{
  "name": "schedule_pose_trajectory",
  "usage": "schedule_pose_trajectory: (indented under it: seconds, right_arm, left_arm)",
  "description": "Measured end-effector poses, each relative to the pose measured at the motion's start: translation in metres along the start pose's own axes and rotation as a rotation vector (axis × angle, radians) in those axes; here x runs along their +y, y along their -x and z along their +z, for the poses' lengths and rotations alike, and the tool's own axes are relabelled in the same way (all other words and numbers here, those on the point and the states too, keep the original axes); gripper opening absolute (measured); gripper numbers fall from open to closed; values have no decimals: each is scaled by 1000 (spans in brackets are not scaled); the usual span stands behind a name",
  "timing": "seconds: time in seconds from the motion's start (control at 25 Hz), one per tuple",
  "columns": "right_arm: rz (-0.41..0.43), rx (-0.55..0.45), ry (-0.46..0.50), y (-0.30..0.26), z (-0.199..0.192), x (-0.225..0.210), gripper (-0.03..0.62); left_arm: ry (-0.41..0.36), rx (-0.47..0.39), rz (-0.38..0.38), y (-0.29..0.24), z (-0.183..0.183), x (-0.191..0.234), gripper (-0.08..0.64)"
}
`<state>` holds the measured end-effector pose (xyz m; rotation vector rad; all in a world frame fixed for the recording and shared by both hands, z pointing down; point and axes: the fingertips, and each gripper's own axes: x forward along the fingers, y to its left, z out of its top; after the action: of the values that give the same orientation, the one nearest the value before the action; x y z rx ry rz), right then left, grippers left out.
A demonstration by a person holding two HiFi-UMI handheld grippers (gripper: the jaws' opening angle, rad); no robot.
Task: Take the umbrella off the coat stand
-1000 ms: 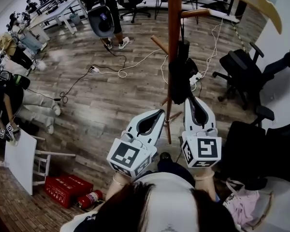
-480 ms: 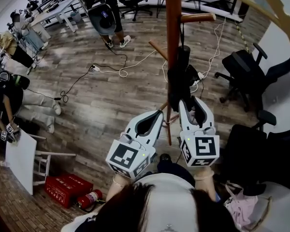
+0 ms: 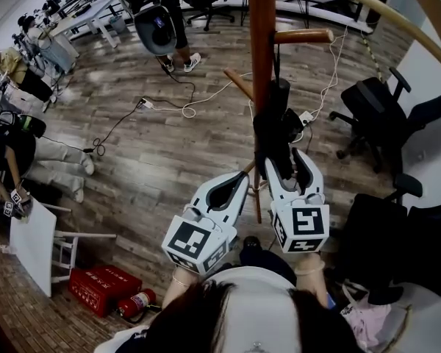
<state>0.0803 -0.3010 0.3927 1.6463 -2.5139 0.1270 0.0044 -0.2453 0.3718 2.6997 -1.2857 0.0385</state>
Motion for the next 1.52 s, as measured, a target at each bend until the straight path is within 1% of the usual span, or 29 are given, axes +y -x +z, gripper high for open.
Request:
schedule_pose_trajectory:
  seconds: [0.44, 0.8, 0.96, 1.2, 1.36, 1.52]
  right_arm:
    - [16, 78, 2, -25, -16, -9, 273]
    - [30, 133, 7, -41, -25, -7, 279]
    - [44, 151, -20, -49, -29, -10, 279]
    - [13, 165, -21, -54, -30, -14, 277]
    - [17, 158, -27, -53, -31, -10, 259]
    - [-16, 146, -18, -48, -30, -9, 249]
  left_arm:
    - [13, 23, 16, -13, -7, 12, 9]
    - [25, 33, 32, -17, -11, 26, 9]
    - [28, 42, 37, -19, -13, 29, 9]
    - [34, 47, 50, -17, -15, 32, 9]
    - [34, 40, 59, -10, -14, 36, 9]
    - [28, 33, 63, -3, -11, 36, 9]
